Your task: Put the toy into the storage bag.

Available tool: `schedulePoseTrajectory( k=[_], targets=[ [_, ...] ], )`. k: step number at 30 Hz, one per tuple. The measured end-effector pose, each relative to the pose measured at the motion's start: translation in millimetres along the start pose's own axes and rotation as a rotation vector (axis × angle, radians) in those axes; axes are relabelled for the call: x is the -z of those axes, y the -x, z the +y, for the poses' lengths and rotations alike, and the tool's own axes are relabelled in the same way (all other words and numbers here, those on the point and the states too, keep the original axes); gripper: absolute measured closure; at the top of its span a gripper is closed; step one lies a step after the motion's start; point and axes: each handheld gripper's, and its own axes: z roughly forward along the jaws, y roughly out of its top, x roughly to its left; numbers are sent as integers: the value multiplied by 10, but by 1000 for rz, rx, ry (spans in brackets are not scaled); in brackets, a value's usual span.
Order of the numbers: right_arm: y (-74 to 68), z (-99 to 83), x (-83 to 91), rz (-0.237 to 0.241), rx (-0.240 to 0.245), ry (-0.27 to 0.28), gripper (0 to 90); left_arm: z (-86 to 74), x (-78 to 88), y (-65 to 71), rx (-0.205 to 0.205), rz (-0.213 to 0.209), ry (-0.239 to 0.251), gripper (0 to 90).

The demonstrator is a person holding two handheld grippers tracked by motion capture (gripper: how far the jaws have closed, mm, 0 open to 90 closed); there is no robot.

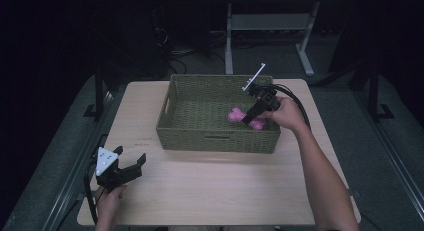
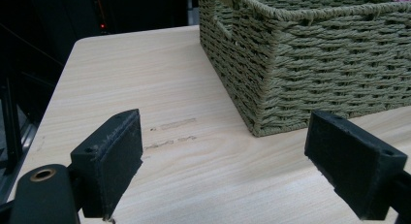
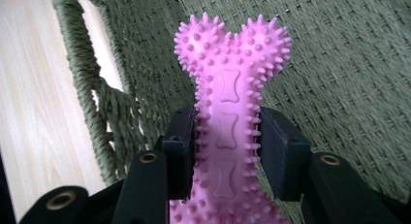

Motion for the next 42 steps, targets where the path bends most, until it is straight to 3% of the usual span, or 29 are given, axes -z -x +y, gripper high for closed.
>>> schedulePoseTrajectory(
  k=[12,42],
  targets=[
    [28,-15,-183,24,-15,-21,583,-1,5,-2,5,-2,5,130],
    [34,47,-406,39,-22,-69,582,2,-6,5,2,-7,2,130]
  ],
)
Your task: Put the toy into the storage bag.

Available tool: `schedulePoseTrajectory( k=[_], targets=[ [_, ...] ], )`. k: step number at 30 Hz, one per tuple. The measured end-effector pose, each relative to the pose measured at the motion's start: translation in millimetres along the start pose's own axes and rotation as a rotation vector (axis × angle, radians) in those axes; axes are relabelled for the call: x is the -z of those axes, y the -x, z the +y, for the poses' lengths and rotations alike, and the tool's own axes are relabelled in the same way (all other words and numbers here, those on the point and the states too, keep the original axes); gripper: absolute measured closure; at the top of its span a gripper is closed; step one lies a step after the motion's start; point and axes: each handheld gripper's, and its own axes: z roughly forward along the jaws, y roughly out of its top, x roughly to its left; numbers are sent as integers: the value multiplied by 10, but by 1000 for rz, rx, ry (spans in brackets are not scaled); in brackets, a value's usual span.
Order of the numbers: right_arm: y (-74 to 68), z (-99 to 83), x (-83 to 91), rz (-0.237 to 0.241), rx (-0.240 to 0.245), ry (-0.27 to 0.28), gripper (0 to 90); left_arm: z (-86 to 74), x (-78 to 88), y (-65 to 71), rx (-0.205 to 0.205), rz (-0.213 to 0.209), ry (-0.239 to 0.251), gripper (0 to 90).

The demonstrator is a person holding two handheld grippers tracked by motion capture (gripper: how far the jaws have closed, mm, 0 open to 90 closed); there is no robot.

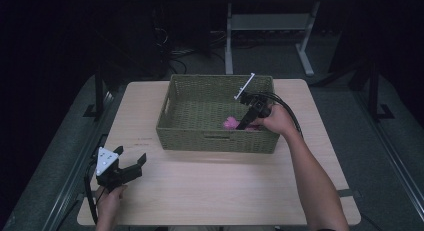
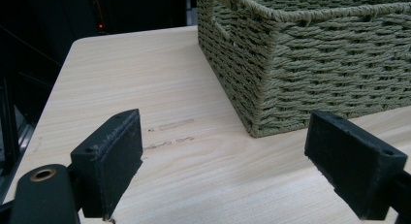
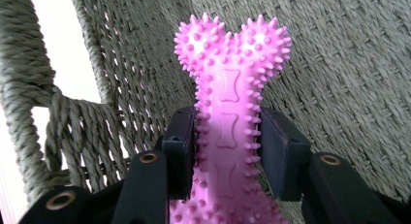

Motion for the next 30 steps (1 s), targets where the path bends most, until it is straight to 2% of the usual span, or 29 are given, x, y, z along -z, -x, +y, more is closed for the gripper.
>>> schedulePoseTrajectory(
  k=[10,12,15,18,19,22,26,30],
  targets=[
    [-29,22,14,-5,6,10,575,2,-1,5,-1,-2,1,130],
    [-36,29,4,-18,8,6,570,3,1,3,-3,0,2,130],
    [-32,29,-2,-12,3,4,564,2,3,1,3,0,3,130],
    [-36,29,-28,-21,2,-19,564,2,3,-2,1,0,1,130],
    [-37,32,-7,-4,-3,3,555,2,4,-2,2,0,2,130],
    [-39,39,35,3,-8,30,543,2,5,-3,2,1,3,130],
    [-49,31,115,-7,-9,59,526,3,5,1,-1,-1,3,130],
    [-54,3,153,-11,-14,59,508,4,2,8,-3,-2,1,130]
  ],
)
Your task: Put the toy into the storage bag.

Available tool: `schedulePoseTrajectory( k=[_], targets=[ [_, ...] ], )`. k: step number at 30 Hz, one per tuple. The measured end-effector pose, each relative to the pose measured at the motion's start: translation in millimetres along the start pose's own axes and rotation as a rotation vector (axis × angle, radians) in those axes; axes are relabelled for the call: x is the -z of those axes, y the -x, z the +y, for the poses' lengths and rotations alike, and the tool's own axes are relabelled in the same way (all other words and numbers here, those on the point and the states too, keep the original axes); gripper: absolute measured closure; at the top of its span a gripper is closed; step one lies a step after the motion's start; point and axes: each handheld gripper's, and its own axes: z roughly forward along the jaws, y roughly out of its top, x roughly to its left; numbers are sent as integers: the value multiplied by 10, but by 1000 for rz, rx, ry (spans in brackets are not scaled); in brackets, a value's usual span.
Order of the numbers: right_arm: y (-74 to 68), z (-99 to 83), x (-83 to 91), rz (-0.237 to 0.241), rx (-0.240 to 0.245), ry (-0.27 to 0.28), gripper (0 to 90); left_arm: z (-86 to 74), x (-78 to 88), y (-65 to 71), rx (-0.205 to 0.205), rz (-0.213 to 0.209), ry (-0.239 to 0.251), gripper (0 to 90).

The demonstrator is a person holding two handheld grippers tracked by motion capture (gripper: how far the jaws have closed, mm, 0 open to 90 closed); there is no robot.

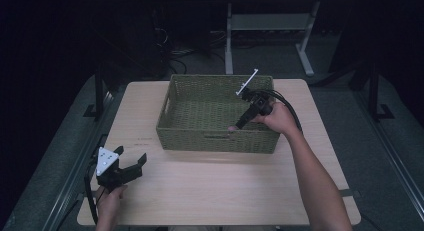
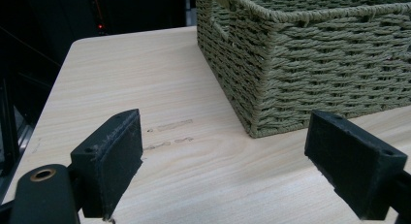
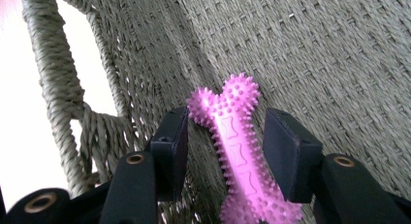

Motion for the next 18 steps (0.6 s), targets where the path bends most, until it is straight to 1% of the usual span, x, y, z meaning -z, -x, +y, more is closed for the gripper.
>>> schedulePoseTrajectory(
  k=[5,11,18],
  targets=[
    [-16,-8,36,-9,3,5,482,-1,-1,11,-4,-2,-2,130],
    [-61,-11,92,-17,-1,13,453,1,6,11,5,-2,6,130],
    [-85,-37,181,-28,1,33,418,1,5,16,-2,-1,2,130]
  ],
)
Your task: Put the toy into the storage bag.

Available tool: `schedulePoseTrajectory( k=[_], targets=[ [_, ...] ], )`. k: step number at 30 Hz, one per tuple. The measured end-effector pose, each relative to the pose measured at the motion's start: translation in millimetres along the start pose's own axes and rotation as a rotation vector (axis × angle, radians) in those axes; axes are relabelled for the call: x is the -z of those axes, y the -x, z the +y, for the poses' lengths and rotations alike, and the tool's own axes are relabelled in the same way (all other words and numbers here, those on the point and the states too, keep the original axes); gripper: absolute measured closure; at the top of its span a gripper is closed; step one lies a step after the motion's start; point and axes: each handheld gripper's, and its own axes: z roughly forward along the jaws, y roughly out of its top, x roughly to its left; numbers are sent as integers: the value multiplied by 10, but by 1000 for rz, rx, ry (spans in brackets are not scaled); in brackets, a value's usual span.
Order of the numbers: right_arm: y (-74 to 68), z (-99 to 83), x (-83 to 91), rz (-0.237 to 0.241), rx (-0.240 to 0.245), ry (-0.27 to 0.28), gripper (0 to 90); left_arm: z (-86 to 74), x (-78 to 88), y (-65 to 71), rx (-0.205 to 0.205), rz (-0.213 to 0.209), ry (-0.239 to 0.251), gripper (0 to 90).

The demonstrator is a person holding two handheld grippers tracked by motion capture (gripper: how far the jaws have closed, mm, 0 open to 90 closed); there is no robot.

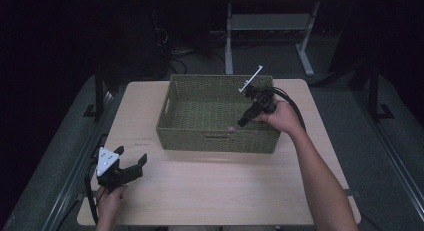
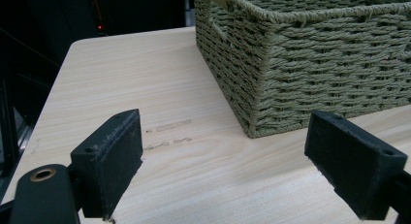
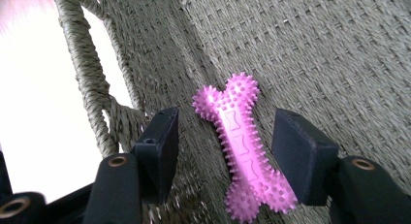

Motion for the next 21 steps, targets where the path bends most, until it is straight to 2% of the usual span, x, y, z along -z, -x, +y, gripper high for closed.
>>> schedulePoseTrajectory(
  k=[11,16,21],
  targets=[
    [-105,-8,132,-27,10,36,369,5,-2,21,-6,-3,-1,130],
    [-187,1,211,-30,26,69,356,4,-3,18,-6,-4,-5,130],
    [-216,-9,239,-38,31,66,347,4,-1,20,-3,-2,-3,130]
  ],
)
